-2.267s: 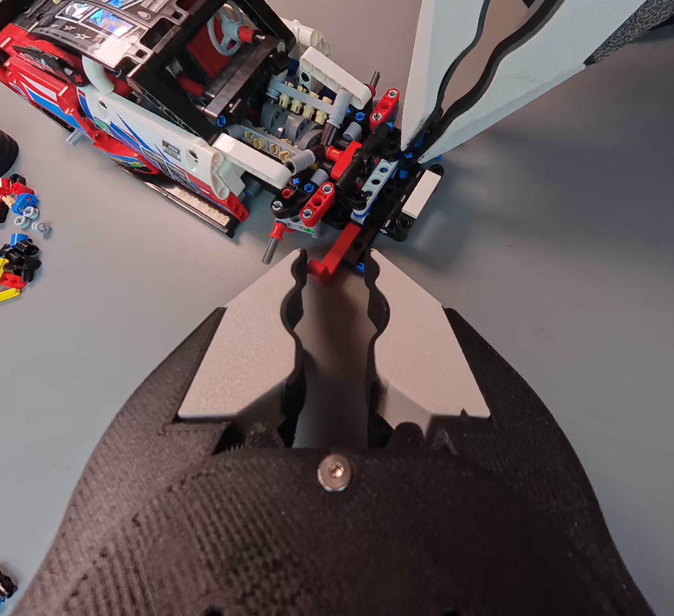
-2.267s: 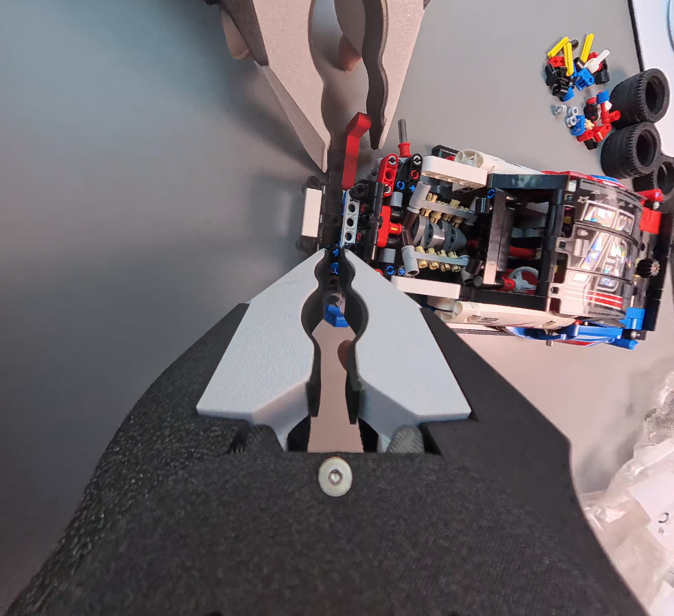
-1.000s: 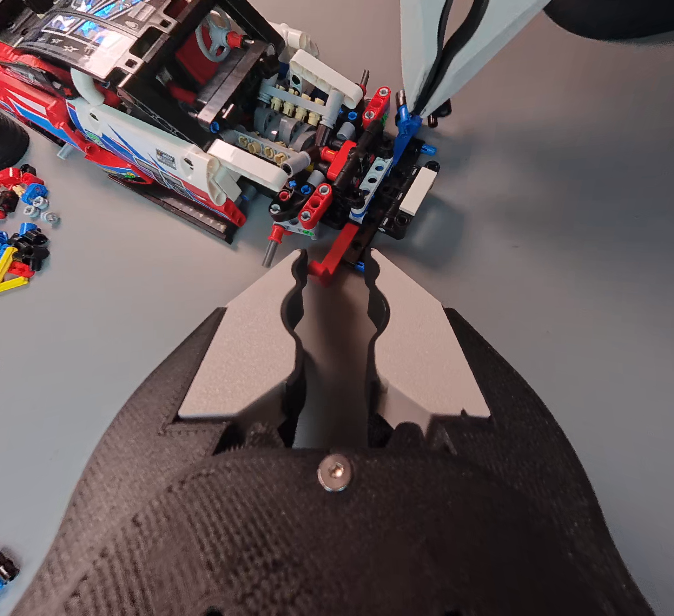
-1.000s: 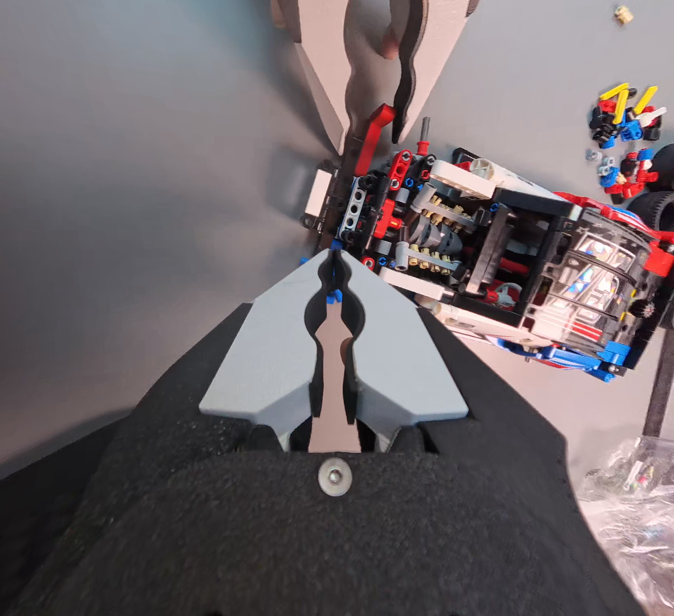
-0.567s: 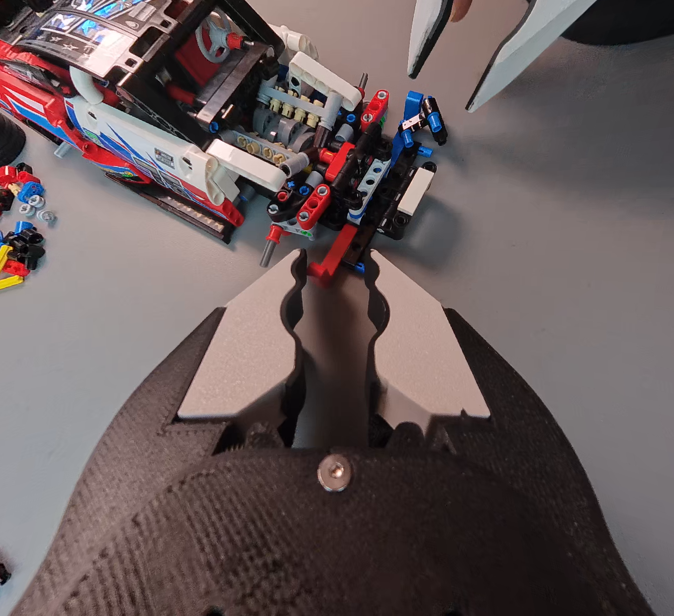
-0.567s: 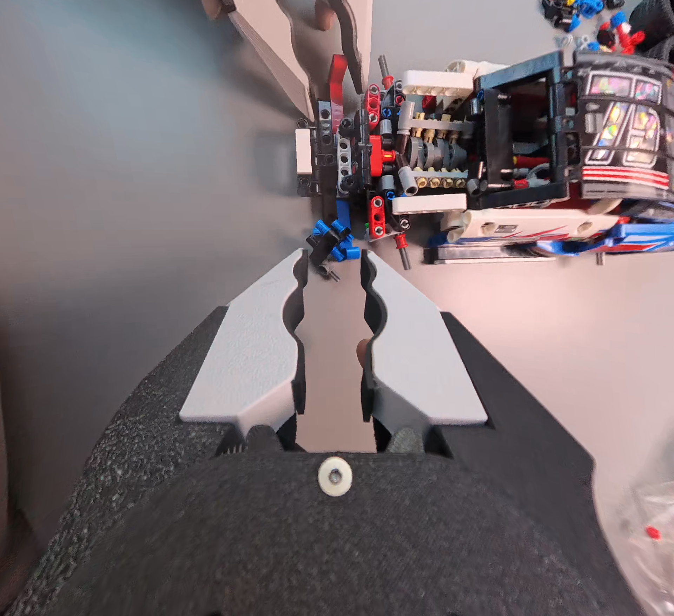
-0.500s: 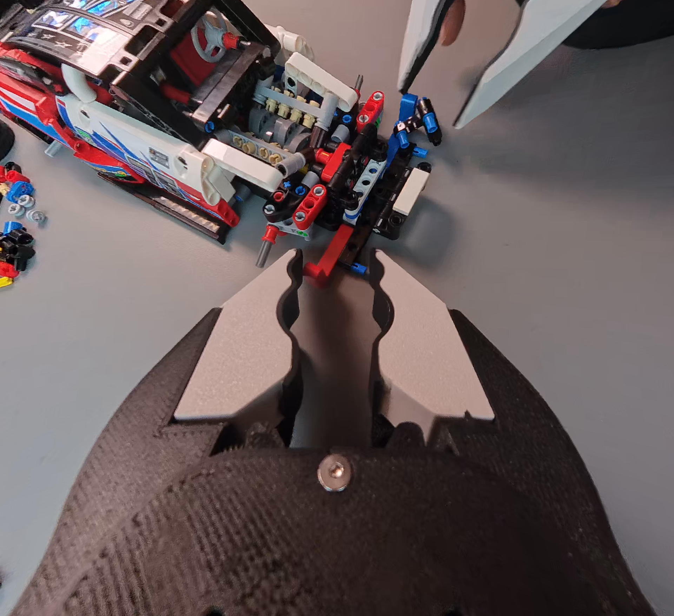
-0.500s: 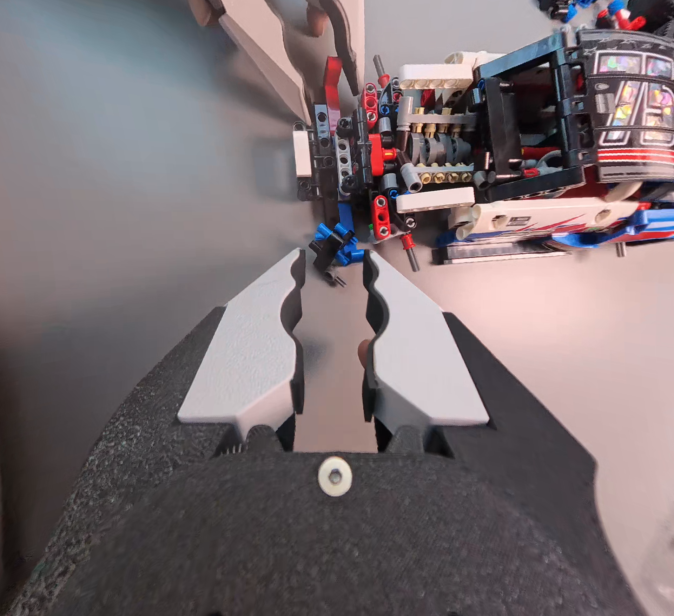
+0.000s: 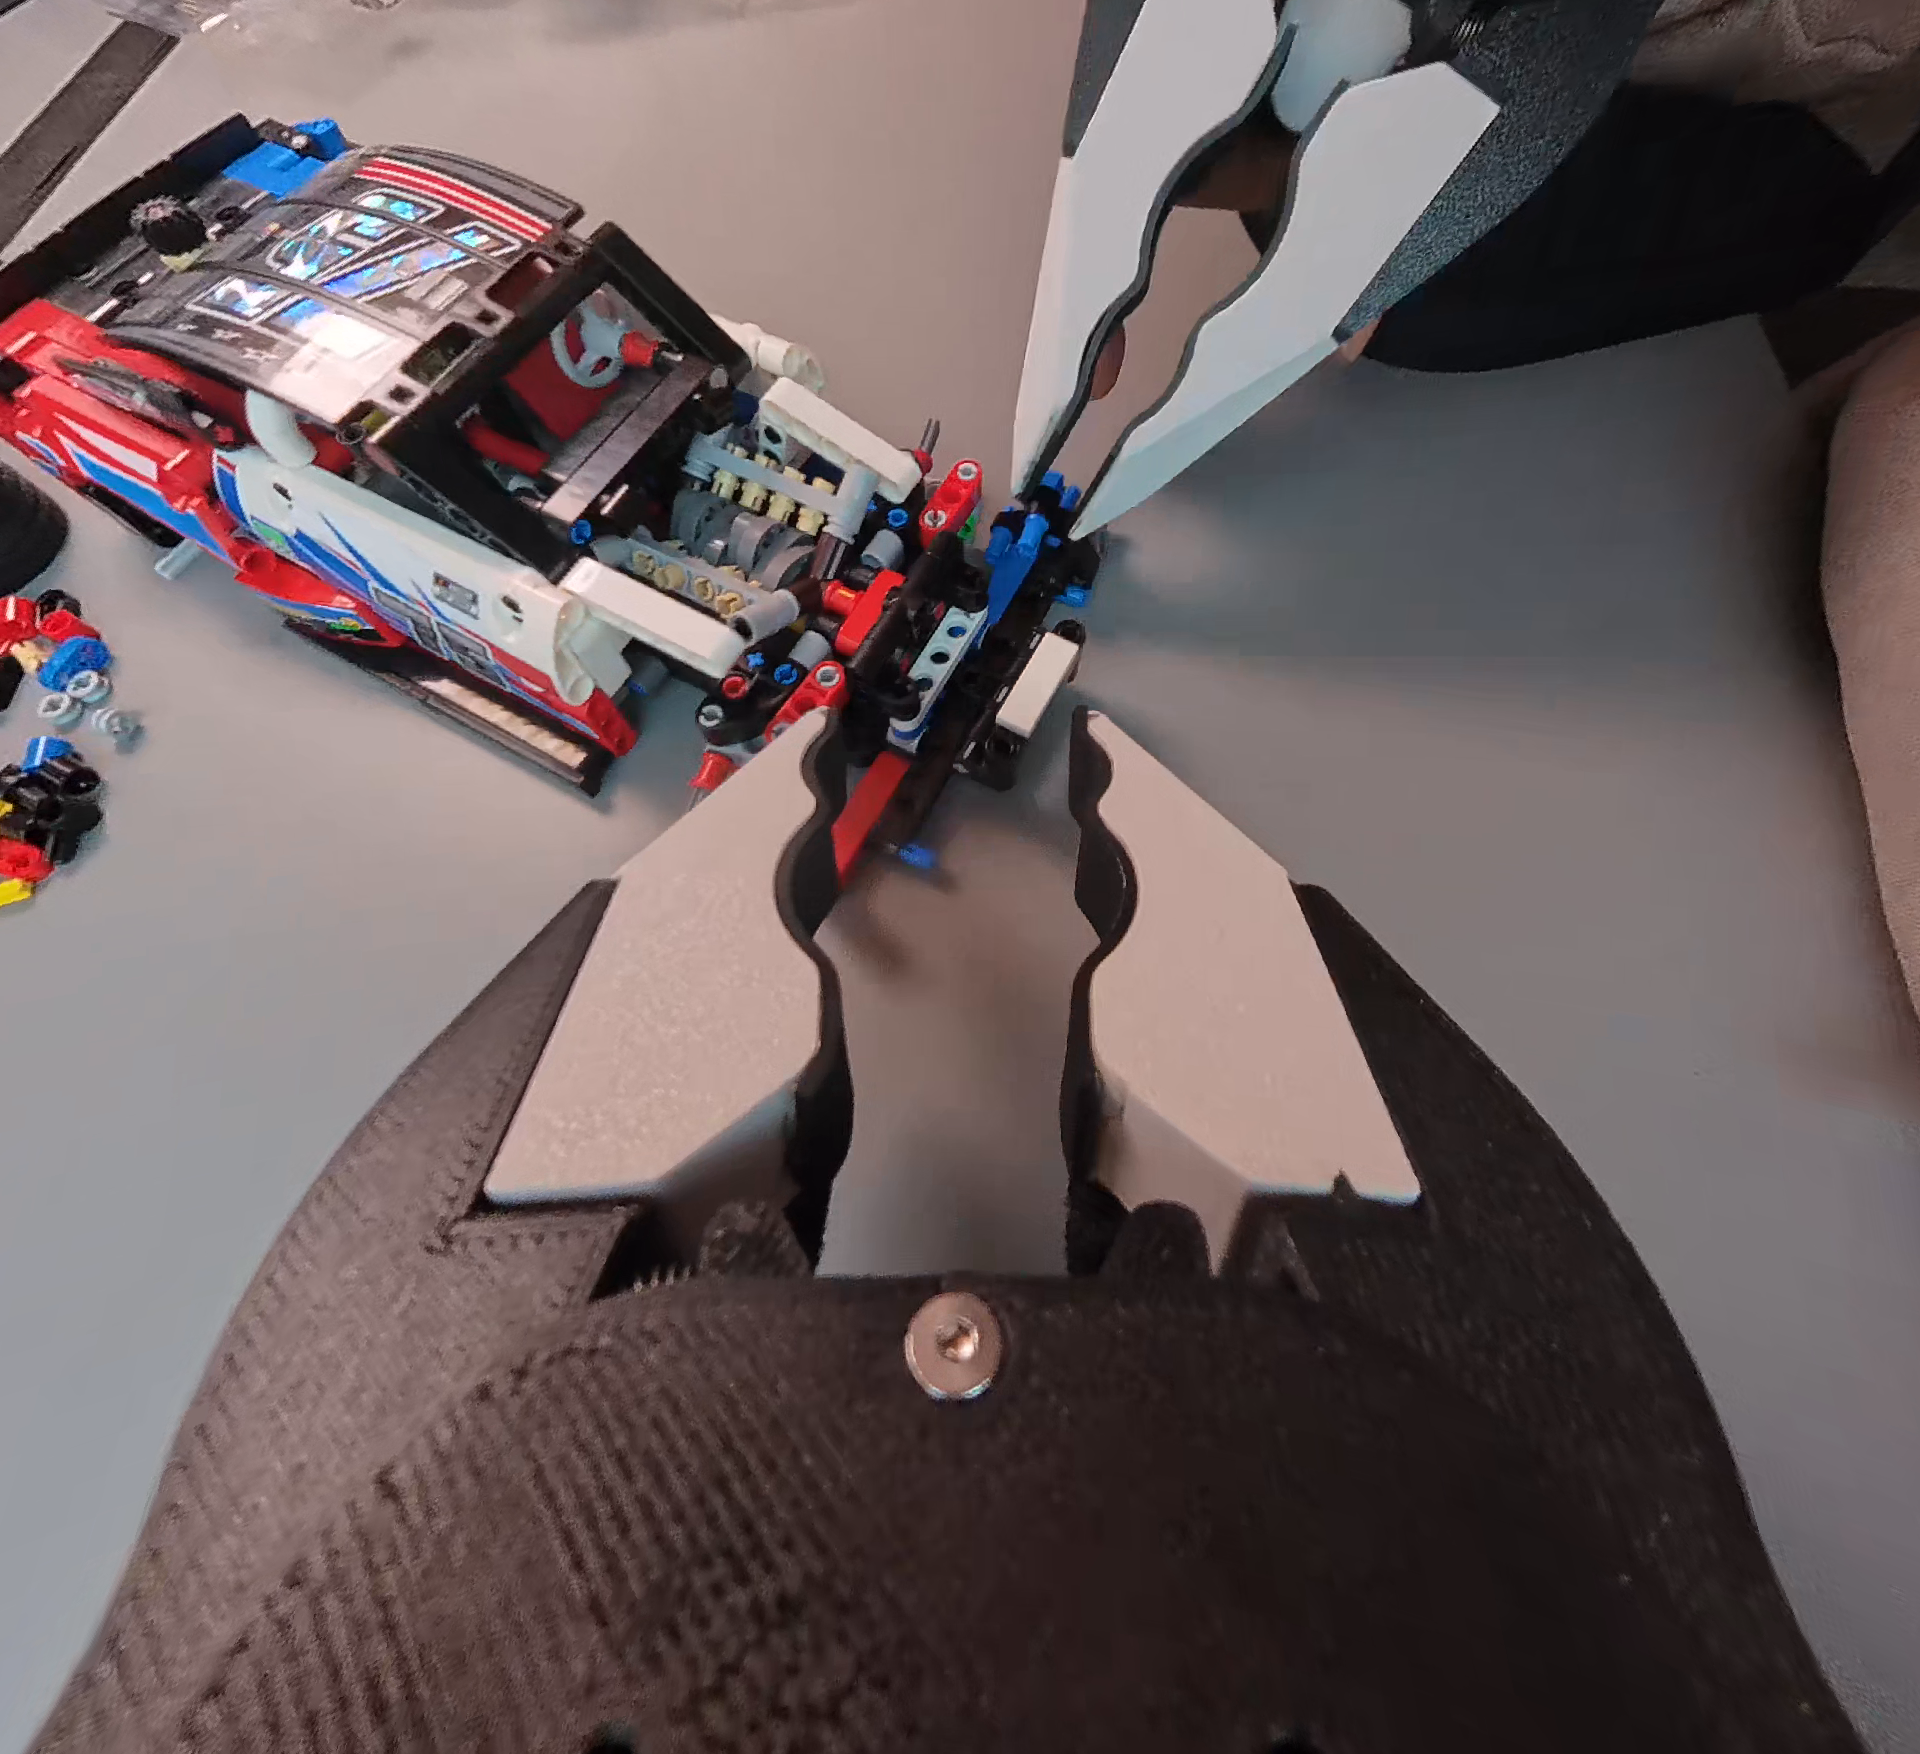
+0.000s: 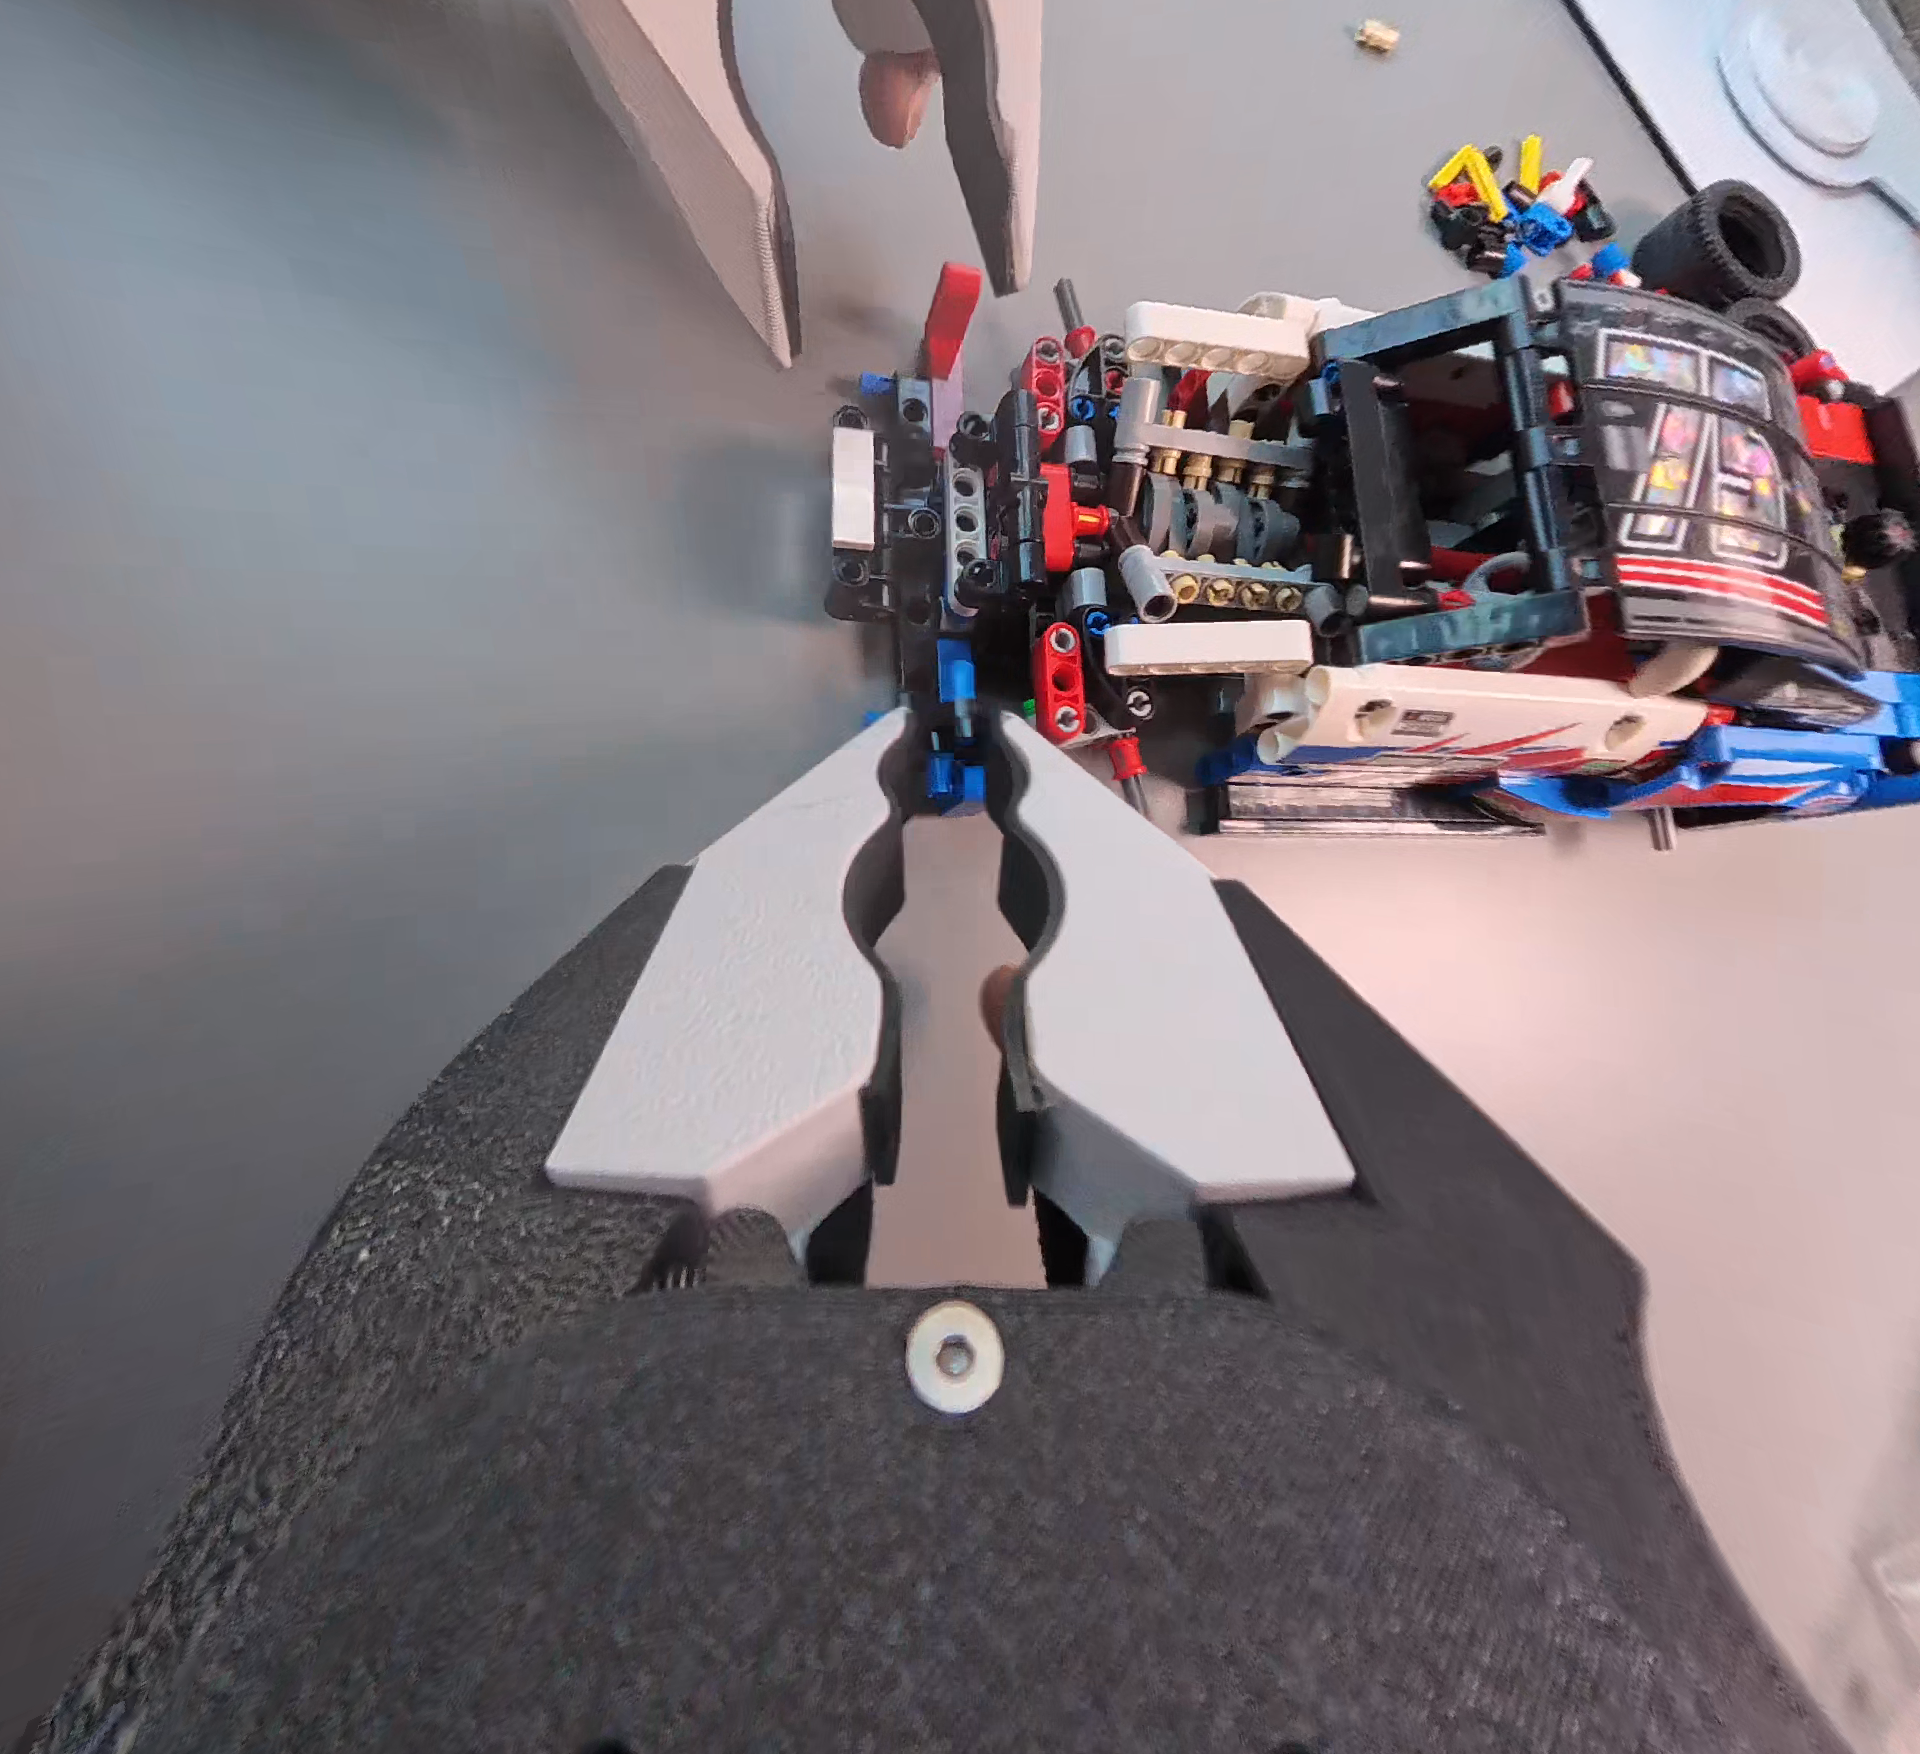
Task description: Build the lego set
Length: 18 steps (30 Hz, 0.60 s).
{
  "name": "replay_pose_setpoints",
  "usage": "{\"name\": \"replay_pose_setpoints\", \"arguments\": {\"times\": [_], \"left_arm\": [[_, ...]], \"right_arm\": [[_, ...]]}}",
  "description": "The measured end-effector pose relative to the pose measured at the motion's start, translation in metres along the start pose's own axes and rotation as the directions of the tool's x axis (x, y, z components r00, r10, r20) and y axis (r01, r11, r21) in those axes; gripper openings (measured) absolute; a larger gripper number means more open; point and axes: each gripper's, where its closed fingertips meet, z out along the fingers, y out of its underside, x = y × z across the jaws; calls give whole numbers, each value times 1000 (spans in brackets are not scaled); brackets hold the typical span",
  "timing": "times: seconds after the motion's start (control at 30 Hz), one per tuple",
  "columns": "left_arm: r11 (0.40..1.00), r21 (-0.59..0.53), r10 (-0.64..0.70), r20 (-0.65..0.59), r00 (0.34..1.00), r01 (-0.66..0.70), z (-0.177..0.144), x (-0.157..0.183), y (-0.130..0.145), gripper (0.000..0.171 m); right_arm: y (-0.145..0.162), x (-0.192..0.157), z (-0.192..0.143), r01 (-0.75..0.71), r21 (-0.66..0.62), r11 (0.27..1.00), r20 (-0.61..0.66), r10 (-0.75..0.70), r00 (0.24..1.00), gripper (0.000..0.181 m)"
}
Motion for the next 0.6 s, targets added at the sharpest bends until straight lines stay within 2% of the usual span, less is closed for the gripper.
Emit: {"name": "replay_pose_setpoints", "arguments": {"times": [0.1,0.17,0.33,0.43,0.53,0.6], "left_arm": [[1000,28,-11,-19,1000,11,1,13,-9,39],[997,71,-31,-82,996,37,3,29,-17,32],[996,90,-7,-188,982,24,10,57,-26,18],[992,119,50,-168,984,-30,8,63,-32,4],[987,152,68,-167,984,-42,3,65,-35,3],[974,222,83,-166,983,-45,-3,65,-42,3]], "right_arm": [[-6,-4,-2,70,18,997,8,-70,997,5],[-18,-16,-12,135,76,988,40,-138,990,4],[-41,-37,-25,315,85,945,53,-320,946,5],[-48,-43,-30,357,91,930,61,-363,930,5],[-53,-45,-34,346,119,930,64,-355,932,5],[-59,-44,-39,312,168,935,54,-325,944,5]]}}
